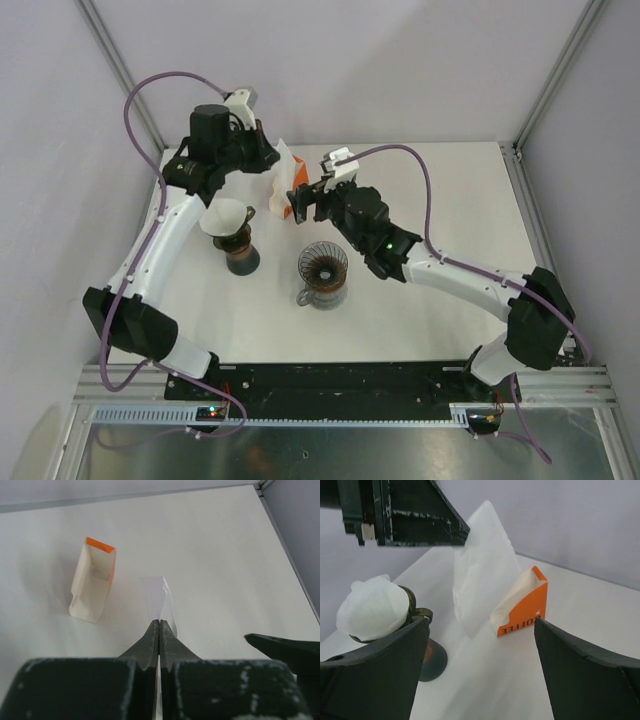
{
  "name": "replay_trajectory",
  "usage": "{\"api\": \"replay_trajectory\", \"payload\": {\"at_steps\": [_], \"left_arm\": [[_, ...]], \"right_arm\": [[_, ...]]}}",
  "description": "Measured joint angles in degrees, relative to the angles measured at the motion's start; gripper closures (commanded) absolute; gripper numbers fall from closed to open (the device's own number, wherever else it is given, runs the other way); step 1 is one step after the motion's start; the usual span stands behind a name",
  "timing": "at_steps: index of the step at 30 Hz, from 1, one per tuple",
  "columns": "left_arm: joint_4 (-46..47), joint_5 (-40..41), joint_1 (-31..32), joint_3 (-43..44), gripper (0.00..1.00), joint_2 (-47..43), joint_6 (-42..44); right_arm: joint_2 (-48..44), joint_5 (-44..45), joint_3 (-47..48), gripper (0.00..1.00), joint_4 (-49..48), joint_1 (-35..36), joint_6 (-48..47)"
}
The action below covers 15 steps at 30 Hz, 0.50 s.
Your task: Place the coffee filter in the dripper
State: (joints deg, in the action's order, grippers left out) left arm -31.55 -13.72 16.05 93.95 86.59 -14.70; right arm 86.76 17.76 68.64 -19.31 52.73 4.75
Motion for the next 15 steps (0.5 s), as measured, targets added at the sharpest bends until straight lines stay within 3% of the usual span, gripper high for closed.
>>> {"api": "replay_trajectory", "payload": {"at_steps": [15], "left_arm": [[-0.74, 1.75, 5.4, -1.38, 1.0, -4.09, -1.11]], "right_arm": [[8.04, 0.81, 8.7, 0.28, -1.14, -1.68, 1.29]]}}
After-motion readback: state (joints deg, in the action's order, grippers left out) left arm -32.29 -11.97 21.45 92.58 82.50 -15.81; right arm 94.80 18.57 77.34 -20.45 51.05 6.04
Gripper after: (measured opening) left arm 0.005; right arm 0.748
